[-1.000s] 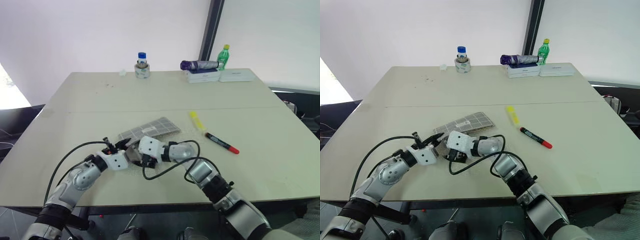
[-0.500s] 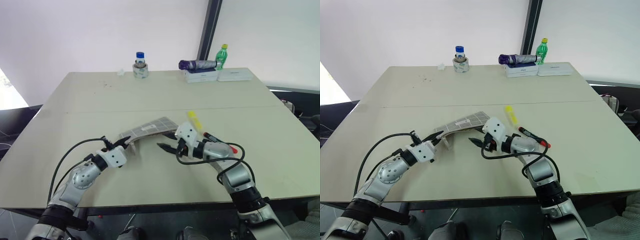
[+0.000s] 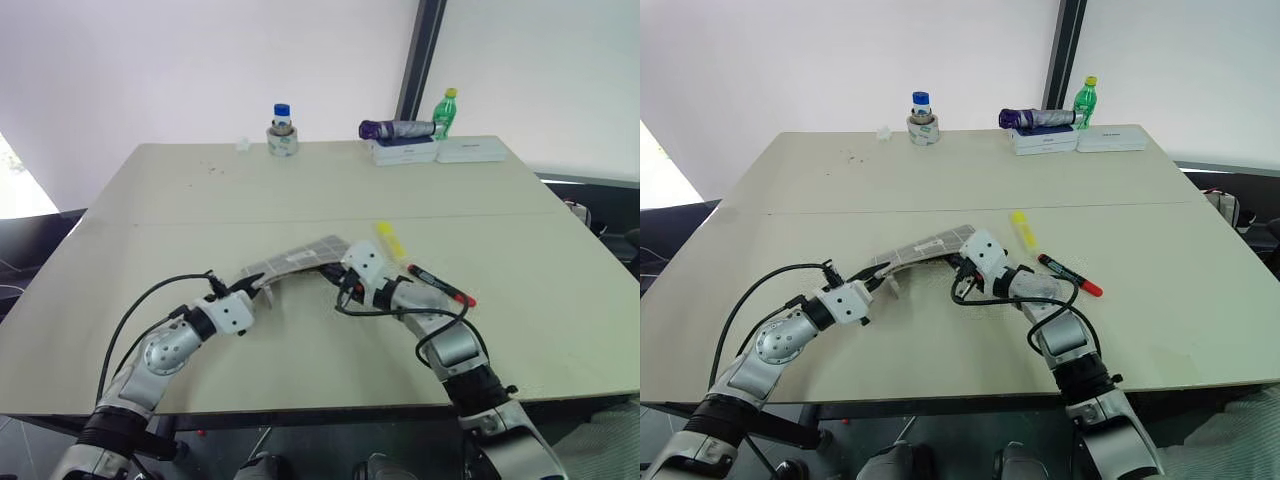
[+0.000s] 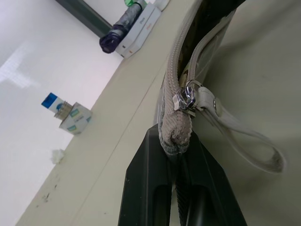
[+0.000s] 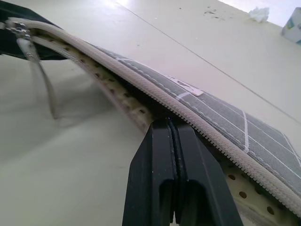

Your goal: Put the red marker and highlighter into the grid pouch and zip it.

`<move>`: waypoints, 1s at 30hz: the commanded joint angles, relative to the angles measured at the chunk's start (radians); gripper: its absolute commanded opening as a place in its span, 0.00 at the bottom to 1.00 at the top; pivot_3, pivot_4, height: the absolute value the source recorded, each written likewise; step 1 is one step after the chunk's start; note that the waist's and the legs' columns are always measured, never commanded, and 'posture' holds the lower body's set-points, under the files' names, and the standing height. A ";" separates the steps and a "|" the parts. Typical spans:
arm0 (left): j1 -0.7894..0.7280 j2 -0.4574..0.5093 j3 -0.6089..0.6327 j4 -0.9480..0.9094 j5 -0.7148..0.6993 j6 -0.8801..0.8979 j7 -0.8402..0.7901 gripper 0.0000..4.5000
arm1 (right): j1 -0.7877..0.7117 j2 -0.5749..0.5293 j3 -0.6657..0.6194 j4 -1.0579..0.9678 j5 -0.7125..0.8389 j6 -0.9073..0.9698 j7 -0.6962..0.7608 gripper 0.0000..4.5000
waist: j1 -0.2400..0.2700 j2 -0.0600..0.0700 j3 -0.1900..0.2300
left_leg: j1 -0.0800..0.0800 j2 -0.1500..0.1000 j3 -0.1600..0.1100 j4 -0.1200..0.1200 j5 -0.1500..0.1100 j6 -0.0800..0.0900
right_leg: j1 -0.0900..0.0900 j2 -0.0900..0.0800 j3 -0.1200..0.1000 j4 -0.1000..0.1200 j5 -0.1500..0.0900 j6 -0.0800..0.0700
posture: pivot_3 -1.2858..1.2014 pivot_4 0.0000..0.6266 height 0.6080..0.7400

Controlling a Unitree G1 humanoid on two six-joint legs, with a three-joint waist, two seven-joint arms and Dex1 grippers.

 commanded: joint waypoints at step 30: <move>-0.009 0.021 0.060 0.022 0.054 -0.026 0.091 0.00 | -0.185 -0.187 -0.249 0.182 0.117 0.153 -0.087 0.43 | 0.005 0.000 0.000 | 0.000 0.000 0.000 -0.001 -0.001 0.002 | 0.000 0.000 0.000 0.000 0.000 0.000 | 0.52 0.24 1.00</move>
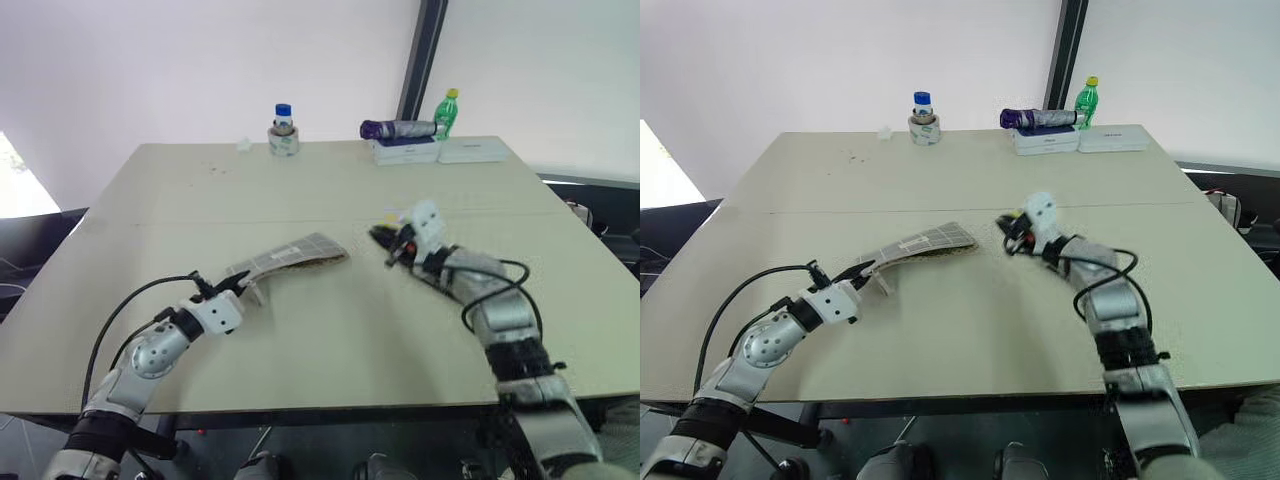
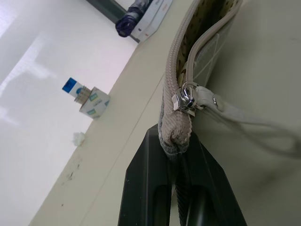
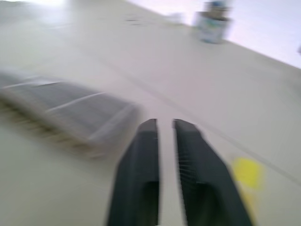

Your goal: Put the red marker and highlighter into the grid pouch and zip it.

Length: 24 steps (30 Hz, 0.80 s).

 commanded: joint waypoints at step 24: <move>0.021 -0.010 0.006 -0.045 0.003 -0.015 0.010 0.00 | -0.214 0.038 0.006 0.460 -0.089 0.223 -0.174 0.70 | -0.006 0.001 0.001 | 0.000 0.000 0.001 -0.002 0.003 -0.005 | 0.000 0.000 0.000 -0.001 0.000 0.000 | 0.52 0.24 1.00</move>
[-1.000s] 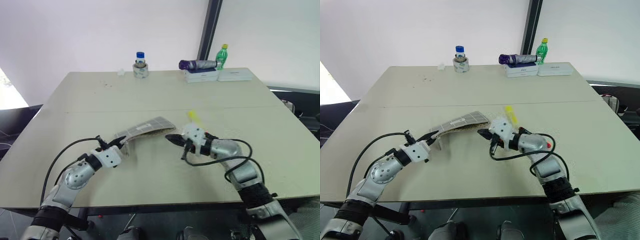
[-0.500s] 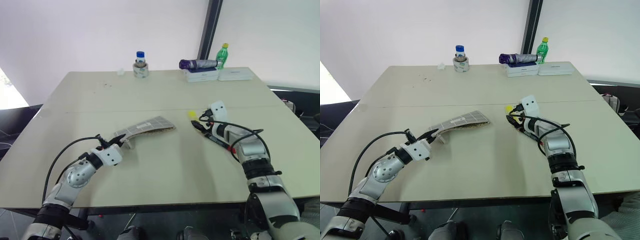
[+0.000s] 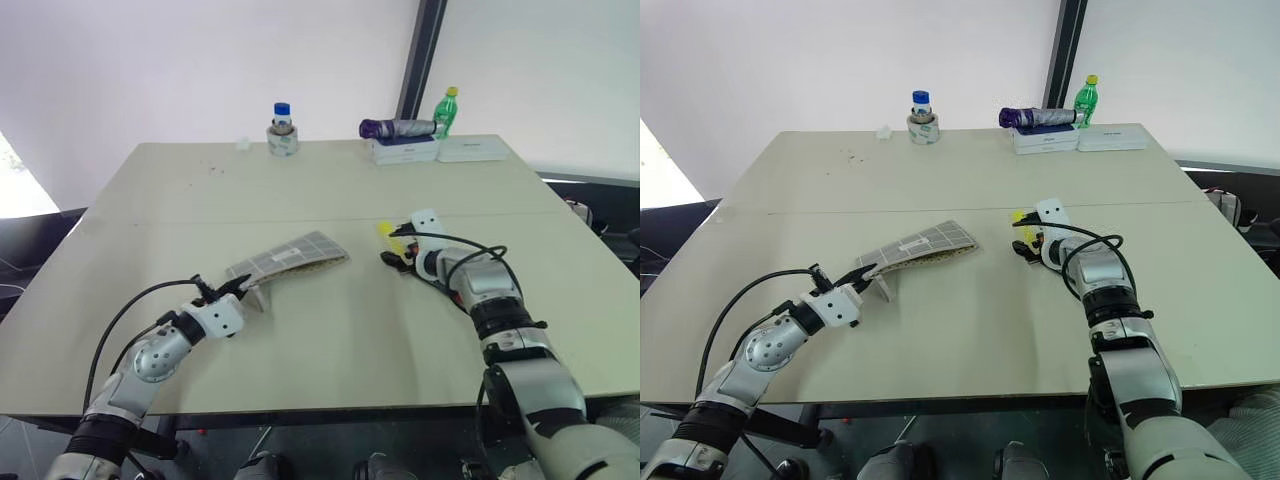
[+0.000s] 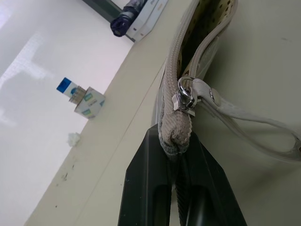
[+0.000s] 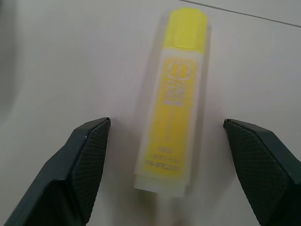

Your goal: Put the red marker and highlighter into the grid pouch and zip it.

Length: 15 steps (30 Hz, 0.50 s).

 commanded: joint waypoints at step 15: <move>-0.013 -0.009 0.015 -0.050 -0.023 0.002 0.001 0.00 | 0.201 -0.135 -0.034 -0.617 0.264 0.152 0.375 0.20 | 0.006 0.000 0.000 | -0.001 0.000 -0.001 -0.001 -0.004 0.006 | 0.000 0.000 0.000 -0.002 0.000 0.000 | 0.52 0.24 1.00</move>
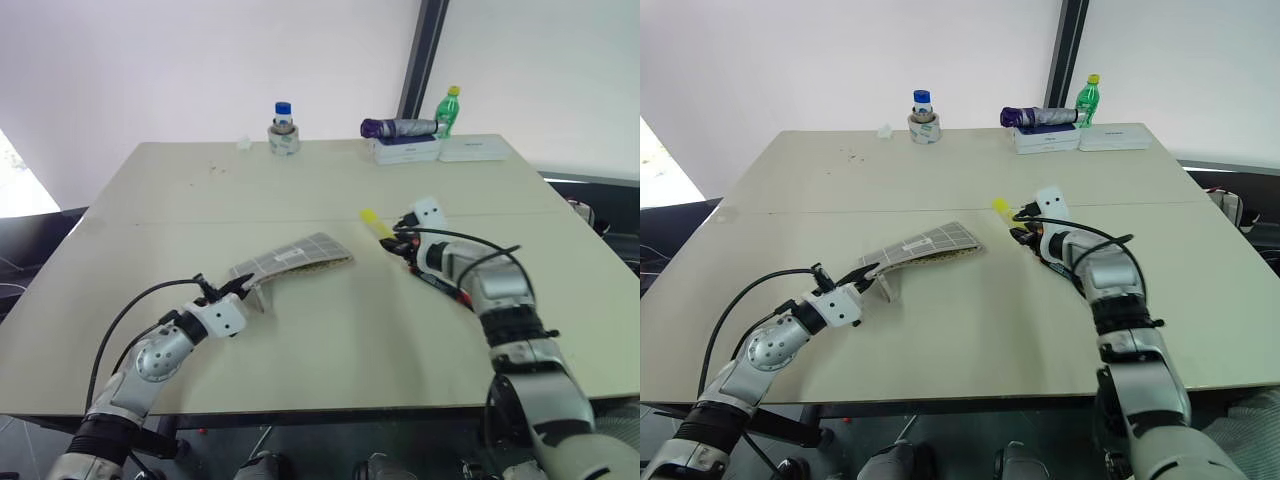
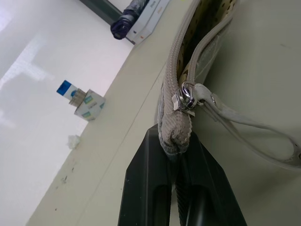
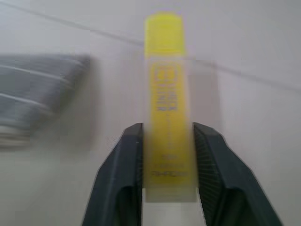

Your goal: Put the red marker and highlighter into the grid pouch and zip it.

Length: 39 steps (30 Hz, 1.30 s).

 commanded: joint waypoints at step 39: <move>-0.118 0.049 -0.084 -0.104 -0.012 -0.080 -0.209 0.00 | -0.003 -0.095 0.432 -0.116 -0.357 -0.565 0.246 0.20 | -0.002 -0.001 0.000 | 0.000 0.000 0.000 0.001 0.003 -0.005 | 0.001 0.002 -0.001 -0.002 0.000 0.000 | 0.52 0.24 1.00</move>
